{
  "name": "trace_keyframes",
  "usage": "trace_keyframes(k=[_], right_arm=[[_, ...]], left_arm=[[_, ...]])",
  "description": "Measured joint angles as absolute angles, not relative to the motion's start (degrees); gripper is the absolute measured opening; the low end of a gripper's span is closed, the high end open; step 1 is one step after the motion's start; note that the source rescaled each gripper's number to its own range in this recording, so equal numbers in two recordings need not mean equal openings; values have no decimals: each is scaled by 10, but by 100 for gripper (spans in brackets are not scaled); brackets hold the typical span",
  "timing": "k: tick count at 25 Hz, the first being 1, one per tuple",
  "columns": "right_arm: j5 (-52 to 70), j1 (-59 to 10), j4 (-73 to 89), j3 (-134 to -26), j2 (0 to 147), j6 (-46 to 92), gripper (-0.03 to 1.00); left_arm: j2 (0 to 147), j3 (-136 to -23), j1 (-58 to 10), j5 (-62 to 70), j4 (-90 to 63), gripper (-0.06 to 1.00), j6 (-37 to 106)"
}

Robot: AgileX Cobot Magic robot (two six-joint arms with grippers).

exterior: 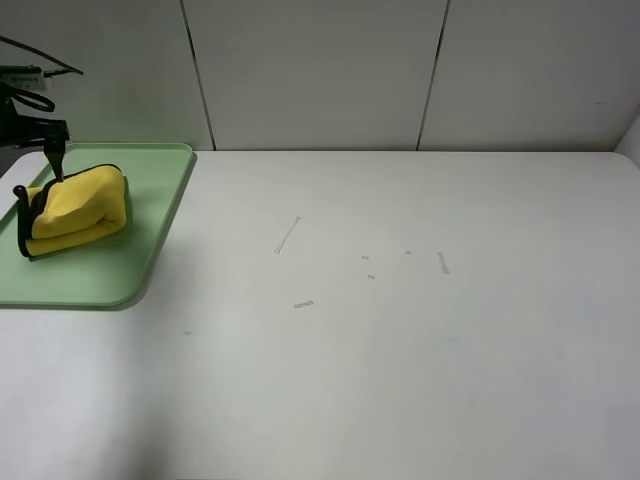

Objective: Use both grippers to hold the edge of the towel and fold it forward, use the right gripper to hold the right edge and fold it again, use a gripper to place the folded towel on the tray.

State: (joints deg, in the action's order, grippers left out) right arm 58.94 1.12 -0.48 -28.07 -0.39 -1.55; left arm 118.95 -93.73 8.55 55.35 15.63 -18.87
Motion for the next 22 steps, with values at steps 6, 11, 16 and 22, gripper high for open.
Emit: trace_keyframes(k=[6,11,16,22], right_arm=[[589,11,-5,-281,-4,-15,100],[589,11,-5,-281,-4,-15,100],[589,11,-5,-281,-4,-15,100],[589,11,-5,-281,-4,-15,100]], left_arm=[[1137,-937,85,621,88,100,-163],[1089,-926,85,665,72,100,-149],[1017,-875,85,664,66,100,-148],[916,-757,85,636,57,100,-148]])
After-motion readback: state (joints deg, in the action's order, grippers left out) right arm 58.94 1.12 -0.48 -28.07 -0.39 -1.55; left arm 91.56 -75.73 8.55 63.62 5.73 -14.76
